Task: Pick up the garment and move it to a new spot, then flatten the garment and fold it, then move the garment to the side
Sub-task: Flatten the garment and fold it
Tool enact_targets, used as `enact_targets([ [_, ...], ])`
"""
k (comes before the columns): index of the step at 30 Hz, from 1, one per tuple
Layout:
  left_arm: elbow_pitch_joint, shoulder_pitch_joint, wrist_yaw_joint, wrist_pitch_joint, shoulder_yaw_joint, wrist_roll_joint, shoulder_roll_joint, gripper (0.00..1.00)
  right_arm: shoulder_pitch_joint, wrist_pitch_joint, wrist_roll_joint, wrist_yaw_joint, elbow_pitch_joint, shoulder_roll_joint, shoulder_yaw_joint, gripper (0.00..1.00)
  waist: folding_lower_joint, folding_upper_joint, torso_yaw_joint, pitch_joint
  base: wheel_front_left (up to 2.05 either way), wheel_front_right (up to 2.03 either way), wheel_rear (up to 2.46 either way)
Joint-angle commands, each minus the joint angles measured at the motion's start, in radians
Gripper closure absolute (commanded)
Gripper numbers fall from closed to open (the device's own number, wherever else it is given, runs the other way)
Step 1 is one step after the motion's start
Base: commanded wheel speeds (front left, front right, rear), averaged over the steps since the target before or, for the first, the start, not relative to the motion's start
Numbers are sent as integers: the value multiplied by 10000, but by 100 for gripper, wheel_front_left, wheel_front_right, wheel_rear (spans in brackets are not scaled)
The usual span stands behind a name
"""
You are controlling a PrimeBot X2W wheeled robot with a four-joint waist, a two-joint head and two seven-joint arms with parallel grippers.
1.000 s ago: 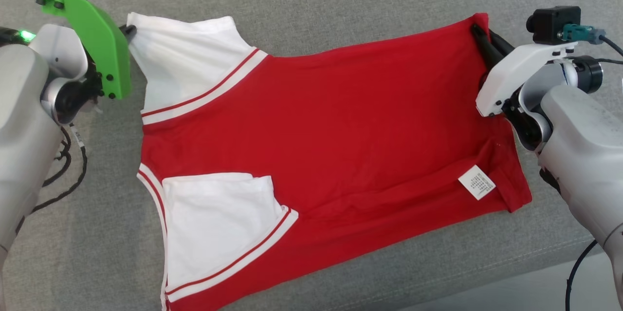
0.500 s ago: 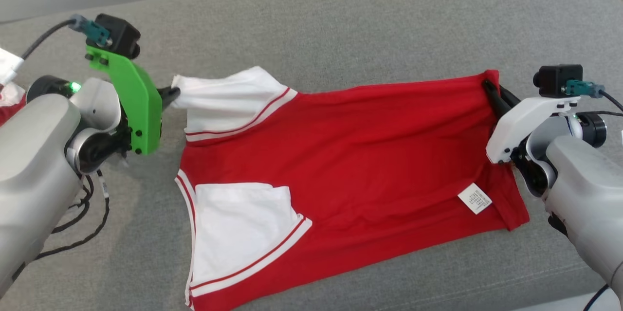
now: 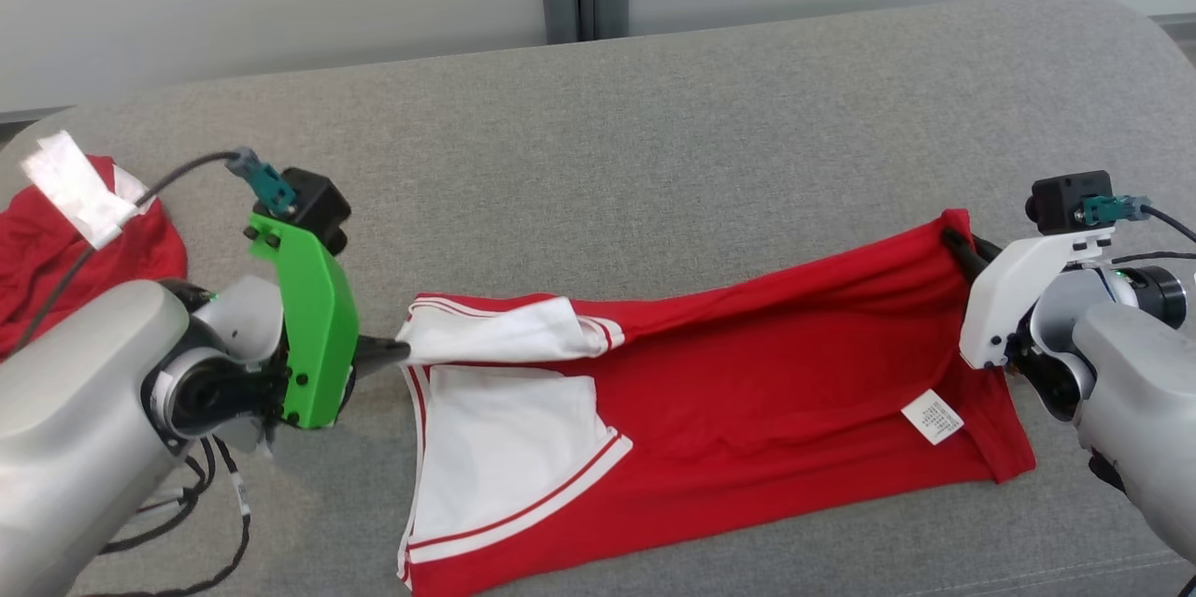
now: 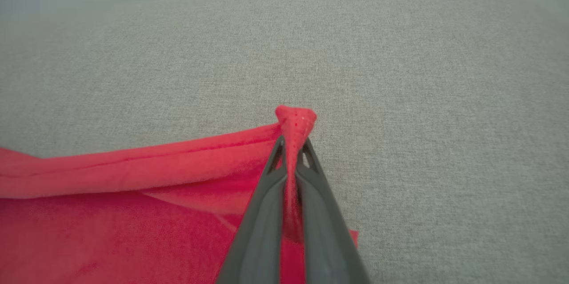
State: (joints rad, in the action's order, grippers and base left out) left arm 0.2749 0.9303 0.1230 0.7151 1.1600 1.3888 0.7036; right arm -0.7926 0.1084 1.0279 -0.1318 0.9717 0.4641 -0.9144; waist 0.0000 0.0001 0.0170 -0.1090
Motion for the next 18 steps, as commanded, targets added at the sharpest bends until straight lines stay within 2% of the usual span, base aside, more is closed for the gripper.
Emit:
enact_targets([
  [1,-137,-272,-75,97,52,139,43,100,111,-203,96,21,-63,146,-140,100,0,-1,-49,82,0,0,0],
  [7,-585,-899,-249,219,270,427,56,100,239,-1204,298,21,-415,568,-909,100,0,-1,11,196,0,0,0],
  [16,-742,-1548,-295,502,466,921,35,100,264,-2021,500,21,-466,889,-1773,100,0,-1,79,321,0,0,0],
  [17,-694,-1632,-284,487,480,997,-35,100,289,-2121,544,21,-472,902,-1868,94,0,-1,73,324,0,0,0],
  [18,-651,-1704,-280,489,496,1050,-113,100,325,-2232,598,21,-487,899,-1959,80,0,-1,68,329,0,0,0],
])
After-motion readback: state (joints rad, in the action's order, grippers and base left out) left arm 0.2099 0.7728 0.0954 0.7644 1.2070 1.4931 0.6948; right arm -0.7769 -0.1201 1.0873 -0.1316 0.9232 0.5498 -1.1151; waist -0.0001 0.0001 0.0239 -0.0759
